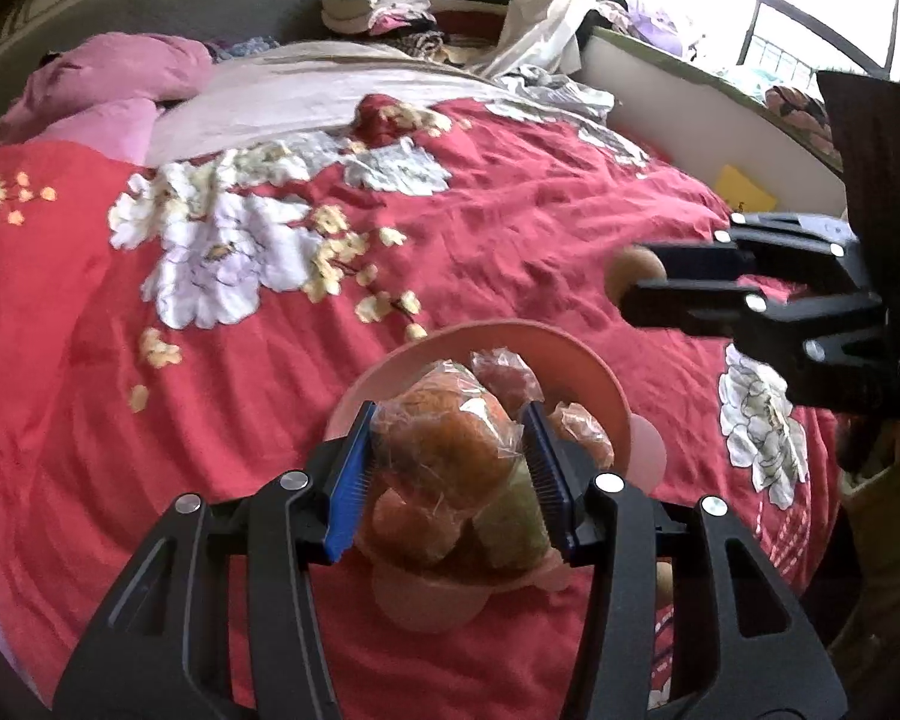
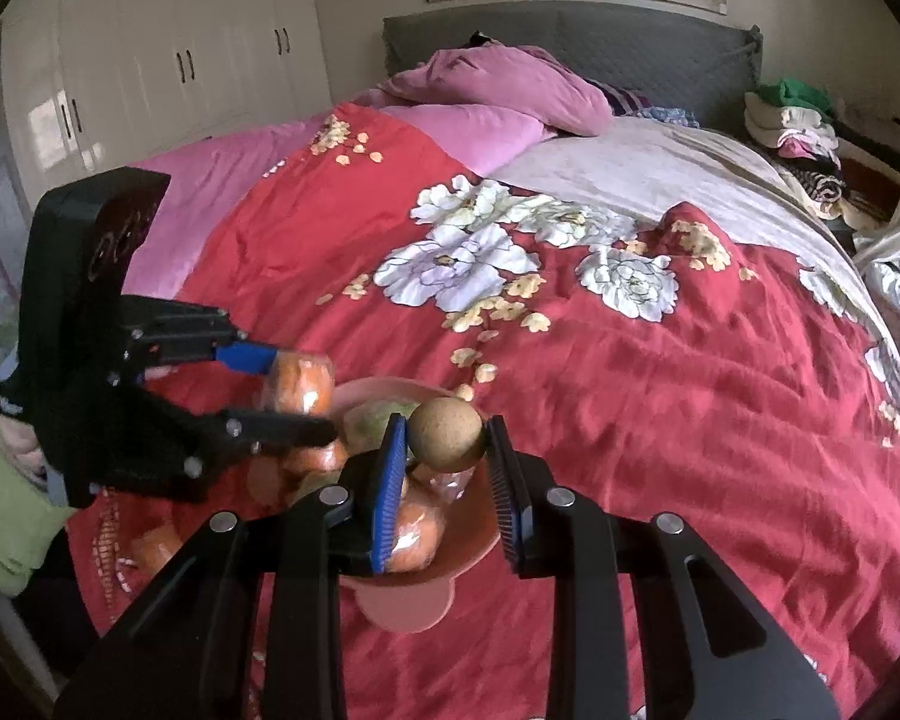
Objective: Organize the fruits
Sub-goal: 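Carry the wrapped orange and brown fruit over the pink plate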
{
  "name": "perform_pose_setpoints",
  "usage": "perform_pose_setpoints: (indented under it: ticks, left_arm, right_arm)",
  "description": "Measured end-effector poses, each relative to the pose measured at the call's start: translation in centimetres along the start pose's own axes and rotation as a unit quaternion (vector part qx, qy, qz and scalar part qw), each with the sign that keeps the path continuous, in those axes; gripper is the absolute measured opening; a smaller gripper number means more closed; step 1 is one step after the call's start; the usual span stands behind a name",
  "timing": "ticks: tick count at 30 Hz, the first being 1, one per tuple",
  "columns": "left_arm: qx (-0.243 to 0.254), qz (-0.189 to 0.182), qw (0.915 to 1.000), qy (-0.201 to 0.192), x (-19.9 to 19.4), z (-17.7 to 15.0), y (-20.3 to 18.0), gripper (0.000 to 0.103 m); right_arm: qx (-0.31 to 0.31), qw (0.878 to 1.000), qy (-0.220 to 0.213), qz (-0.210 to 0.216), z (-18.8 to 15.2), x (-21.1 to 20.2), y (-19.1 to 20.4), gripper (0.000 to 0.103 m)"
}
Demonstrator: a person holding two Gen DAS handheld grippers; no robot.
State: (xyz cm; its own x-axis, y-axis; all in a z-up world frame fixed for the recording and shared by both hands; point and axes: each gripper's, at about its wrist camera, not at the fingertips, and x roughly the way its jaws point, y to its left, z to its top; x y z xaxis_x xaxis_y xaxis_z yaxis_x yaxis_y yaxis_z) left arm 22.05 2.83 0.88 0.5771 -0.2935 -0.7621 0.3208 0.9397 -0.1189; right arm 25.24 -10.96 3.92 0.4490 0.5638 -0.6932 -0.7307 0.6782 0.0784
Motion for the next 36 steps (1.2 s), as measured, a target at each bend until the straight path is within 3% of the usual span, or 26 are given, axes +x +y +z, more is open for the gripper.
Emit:
perform_pose_setpoints:
  ticks: [30, 36]
  left_arm:
    - [-0.003, -0.011, 0.9998, 0.014, 1.5, -0.8, 0.0, 0.041]
    - [-0.006, -0.012, 0.9998, 0.012, 1.4, -0.7, 0.1, 0.046]
  right_arm:
    - [-0.012, 0.998, 0.050, 0.030, -1.7, 4.8, 0.6, 0.026]
    - [-0.012, 0.998, 0.055, 0.030, -1.9, 5.1, 0.6, 0.026]
